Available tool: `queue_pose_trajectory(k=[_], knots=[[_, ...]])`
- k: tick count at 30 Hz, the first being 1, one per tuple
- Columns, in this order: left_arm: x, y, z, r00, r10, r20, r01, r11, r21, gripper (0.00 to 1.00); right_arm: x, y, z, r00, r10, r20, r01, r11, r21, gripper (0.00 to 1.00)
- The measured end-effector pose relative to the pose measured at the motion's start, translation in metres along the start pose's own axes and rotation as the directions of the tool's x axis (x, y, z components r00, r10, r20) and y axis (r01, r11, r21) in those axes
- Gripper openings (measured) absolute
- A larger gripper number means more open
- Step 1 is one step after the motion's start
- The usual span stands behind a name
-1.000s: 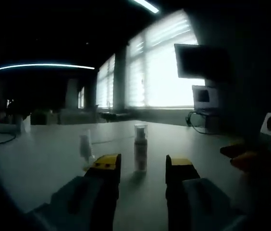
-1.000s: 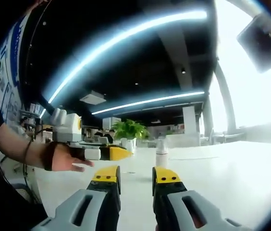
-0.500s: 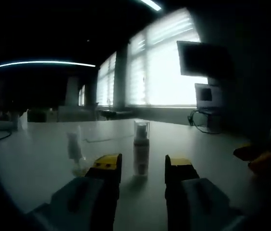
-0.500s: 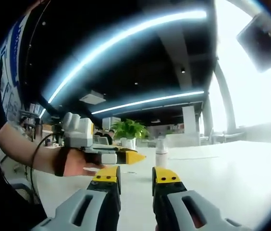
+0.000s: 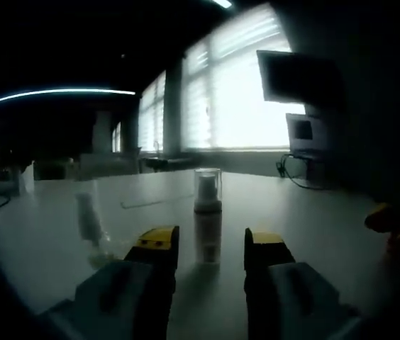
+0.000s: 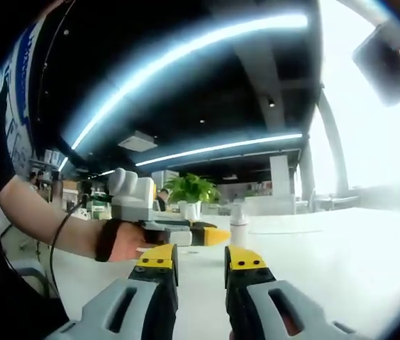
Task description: Clamp pump bottle remove cover press pump head put on cover
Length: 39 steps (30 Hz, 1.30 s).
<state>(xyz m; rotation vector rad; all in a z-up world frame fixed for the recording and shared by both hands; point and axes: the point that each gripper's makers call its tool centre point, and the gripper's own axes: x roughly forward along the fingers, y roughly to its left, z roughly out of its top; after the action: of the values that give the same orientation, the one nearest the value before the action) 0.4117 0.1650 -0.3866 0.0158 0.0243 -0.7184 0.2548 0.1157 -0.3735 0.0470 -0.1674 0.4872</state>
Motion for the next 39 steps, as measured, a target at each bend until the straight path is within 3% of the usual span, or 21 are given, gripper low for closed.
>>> queue_pose_trajectory(k=[17, 20, 32, 39], knots=[[0.026, 0.000, -0.001, 1.000, 0.013, 0.011, -0.014, 1.000, 0.011, 0.27, 0.001, 0.000, -0.001, 1.000, 0.007, -0.001, -0.007, 1.000, -0.003, 0.21], [0.029, 0.001, 0.000, 0.999, 0.027, 0.022, -0.027, 0.999, 0.044, 0.25, 0.001, 0.000, -0.001, 1.000, 0.009, -0.001, -0.009, 1.000, -0.001, 0.21], [0.046, -0.006, 0.001, 1.000, 0.012, 0.028, -0.012, 1.000, -0.001, 0.24, 0.002, 0.003, -0.002, 1.000, 0.008, -0.009, -0.008, 1.000, -0.008, 0.21], [0.058, 0.001, 0.000, 0.999, 0.033, 0.036, -0.033, 0.999, 0.008, 0.22, 0.004, 0.000, -0.004, 1.000, 0.009, -0.018, -0.009, 1.000, -0.008, 0.21]])
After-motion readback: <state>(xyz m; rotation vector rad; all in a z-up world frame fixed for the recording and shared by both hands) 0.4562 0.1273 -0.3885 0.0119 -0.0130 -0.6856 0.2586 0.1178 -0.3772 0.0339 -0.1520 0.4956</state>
